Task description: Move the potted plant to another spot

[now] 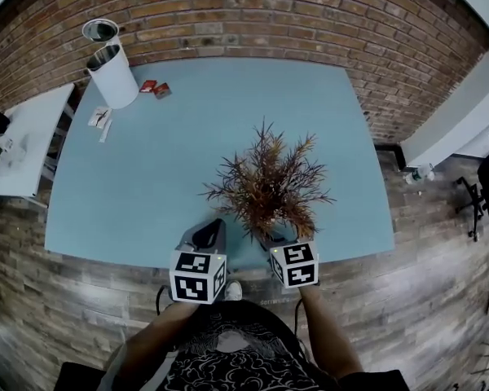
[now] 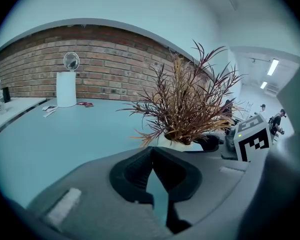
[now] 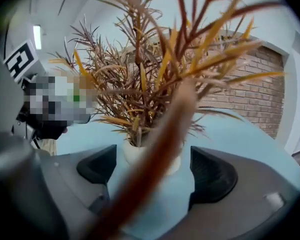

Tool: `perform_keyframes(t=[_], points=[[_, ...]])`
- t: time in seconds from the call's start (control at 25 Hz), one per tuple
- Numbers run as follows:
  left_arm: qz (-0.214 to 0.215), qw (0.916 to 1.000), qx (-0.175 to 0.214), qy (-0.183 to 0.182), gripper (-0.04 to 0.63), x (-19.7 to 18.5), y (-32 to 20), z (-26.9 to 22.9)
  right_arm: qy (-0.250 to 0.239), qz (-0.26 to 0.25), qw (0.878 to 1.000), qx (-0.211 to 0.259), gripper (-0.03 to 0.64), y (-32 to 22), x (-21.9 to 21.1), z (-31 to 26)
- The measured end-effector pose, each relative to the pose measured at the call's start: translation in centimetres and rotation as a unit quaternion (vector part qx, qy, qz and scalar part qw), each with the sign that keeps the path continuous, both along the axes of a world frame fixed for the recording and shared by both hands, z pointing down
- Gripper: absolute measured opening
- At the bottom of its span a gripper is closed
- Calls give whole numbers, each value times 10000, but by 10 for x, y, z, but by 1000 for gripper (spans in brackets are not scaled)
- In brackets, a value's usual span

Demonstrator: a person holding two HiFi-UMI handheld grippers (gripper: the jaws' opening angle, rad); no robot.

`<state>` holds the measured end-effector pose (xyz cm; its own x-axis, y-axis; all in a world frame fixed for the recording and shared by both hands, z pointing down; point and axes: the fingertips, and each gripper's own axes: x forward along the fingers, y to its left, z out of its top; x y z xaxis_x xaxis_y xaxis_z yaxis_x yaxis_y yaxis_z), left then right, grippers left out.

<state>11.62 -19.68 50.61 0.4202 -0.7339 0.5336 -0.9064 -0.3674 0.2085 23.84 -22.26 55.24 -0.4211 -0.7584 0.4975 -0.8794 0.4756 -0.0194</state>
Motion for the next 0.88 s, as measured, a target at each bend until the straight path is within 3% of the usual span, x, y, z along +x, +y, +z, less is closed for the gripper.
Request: perform_keyframes(t=[0.36, 0.88], points=[[-73, 10000, -54, -29, 2, -10, 10, 2, 88, -230, 9996, -103, 431, -12, -4, 5], [-333, 9994, -50, 50, 0, -59, 10, 3, 133, 234, 9996, -119, 426, -13, -7, 6]])
